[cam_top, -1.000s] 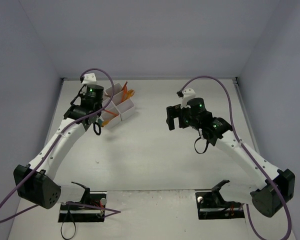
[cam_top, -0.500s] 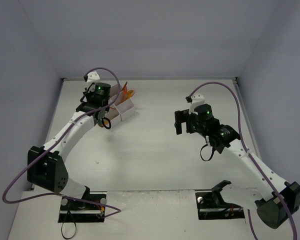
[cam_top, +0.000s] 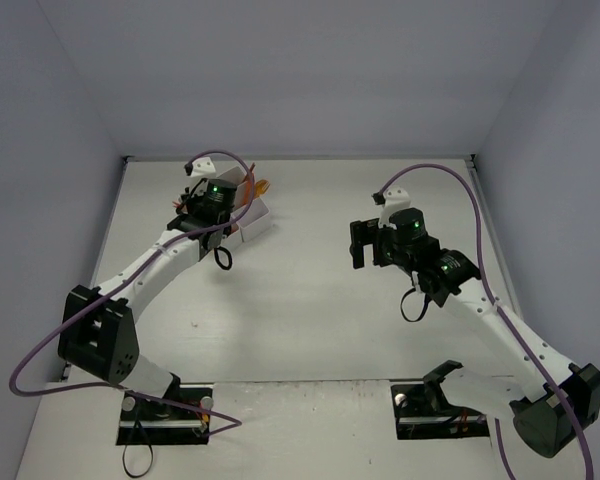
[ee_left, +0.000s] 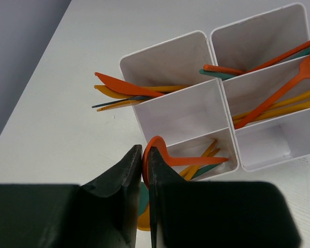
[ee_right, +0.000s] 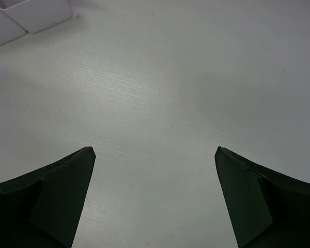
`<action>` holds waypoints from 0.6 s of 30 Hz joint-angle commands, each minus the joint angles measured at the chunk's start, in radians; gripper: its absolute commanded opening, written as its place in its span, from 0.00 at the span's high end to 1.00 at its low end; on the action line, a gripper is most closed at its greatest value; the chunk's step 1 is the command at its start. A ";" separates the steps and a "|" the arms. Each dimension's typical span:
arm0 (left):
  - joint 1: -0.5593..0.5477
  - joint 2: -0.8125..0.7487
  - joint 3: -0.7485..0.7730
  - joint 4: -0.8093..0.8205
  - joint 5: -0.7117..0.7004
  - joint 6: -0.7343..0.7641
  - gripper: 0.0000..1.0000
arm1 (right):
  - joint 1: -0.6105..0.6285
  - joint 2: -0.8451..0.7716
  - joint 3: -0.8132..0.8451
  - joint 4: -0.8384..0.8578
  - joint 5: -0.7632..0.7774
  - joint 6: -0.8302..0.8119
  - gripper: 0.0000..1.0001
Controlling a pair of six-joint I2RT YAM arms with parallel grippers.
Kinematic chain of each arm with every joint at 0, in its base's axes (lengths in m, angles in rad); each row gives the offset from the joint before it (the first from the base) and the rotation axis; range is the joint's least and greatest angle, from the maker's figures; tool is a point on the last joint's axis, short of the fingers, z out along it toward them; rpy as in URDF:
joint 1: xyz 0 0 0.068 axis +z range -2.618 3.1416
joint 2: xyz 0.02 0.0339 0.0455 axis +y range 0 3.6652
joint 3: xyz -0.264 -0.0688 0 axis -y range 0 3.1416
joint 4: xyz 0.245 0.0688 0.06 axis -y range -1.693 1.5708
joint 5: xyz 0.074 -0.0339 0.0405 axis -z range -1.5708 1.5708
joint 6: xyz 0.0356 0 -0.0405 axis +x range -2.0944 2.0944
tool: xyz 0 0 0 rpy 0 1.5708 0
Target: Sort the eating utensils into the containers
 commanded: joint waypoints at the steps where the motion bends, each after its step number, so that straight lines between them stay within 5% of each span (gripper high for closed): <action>1: -0.002 0.000 0.025 0.048 -0.018 -0.024 0.88 | -0.007 -0.020 0.008 0.030 0.024 0.010 0.00; 12: -0.002 -0.012 0.036 0.000 0.015 -0.041 0.61 | -0.008 -0.060 0.023 0.026 0.048 0.011 0.00; 18: -0.002 -0.201 0.077 -0.043 0.056 0.027 0.42 | -0.016 -0.158 0.101 0.020 0.281 -0.004 0.00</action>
